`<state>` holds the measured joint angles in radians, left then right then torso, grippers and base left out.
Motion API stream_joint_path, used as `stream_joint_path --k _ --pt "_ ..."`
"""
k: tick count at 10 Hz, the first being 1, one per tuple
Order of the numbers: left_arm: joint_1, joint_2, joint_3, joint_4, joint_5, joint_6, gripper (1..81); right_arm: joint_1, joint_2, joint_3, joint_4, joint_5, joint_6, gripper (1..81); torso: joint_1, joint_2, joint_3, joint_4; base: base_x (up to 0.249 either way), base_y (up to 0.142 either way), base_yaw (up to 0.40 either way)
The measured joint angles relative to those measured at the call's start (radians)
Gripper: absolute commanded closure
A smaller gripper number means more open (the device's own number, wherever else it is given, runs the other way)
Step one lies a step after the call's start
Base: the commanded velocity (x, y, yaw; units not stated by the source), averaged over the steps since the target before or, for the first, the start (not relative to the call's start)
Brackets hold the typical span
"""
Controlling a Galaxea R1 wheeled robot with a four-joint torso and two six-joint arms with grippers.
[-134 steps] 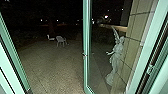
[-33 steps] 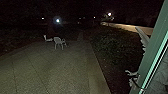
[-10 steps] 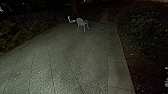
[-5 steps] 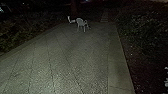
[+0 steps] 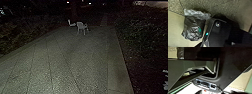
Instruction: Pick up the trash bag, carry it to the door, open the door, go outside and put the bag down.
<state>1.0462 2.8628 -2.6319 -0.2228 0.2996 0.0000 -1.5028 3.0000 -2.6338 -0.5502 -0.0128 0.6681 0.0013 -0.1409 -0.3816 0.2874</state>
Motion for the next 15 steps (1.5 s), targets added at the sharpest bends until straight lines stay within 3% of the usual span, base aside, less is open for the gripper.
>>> stream_joint_path --k 1,4,5,6,7,8,10,13,15 --pt "0.054 0.021 -0.008 0.031 -0.008 0.0 1.0 -0.001 0.003 0.0 0.0 0.001 0.001 1.0 0.0 0.0 0.016 -0.02 0.0 0.0 0.0" --pt "0.151 0.088 -0.015 0.139 -0.033 0.003 1.0 0.0 0.017 0.001 0.001 0.009 0.005 1.0 0.0 0.0 0.069 -0.112 0.0 0.0 0.0" --pt "0.175 0.097 -0.017 0.164 -0.039 0.003 1.0 -0.002 0.019 0.004 0.001 0.01 0.006 1.0 0.0 0.0 0.092 -0.138 0.0 0.0 0.0" --pt "0.199 0.101 -0.027 0.18 -0.047 0.003 1.0 -0.004 0.021 0.008 0.0 0.01 0.005 1.0 -0.001 0.0 0.118 -0.159 0.0 0.0 0.0" --pt "0.222 0.106 -0.044 0.196 -0.066 0.003 1.0 -0.008 0.023 0.009 0.0 0.01 0.004 1.0 -0.001 -0.001 0.148 -0.171 0.0 0.0 0.0" --pt "0.244 0.118 -0.071 0.203 -0.081 0.003 1.0 -0.012 0.024 0.01 0.0 0.009 0.004 1.0 -0.001 -0.001 0.18 -0.18 0.0 0.0 0.0" --pt "0.278 0.141 -0.101 0.212 -0.109 0.003 1.0 -0.018 0.025 0.013 0.0 0.011 0.004 1.0 -0.003 -0.002 0.238 -0.185 0.0 0.0 0.0" --pt "0.314 0.148 -0.111 0.214 -0.118 0.003 1.0 -0.019 0.03 0.014 0.0 0.013 0.006 1.0 -0.003 -0.003 0.251 -0.185 0.0 0.0 0.0" --pt "0.341 0.149 -0.129 0.225 -0.177 0.003 1.0 -0.019 0.031 0.014 0.0 0.013 0.006 1.0 -0.003 -0.003 0.251 -0.185 0.0 0.0 0.0"
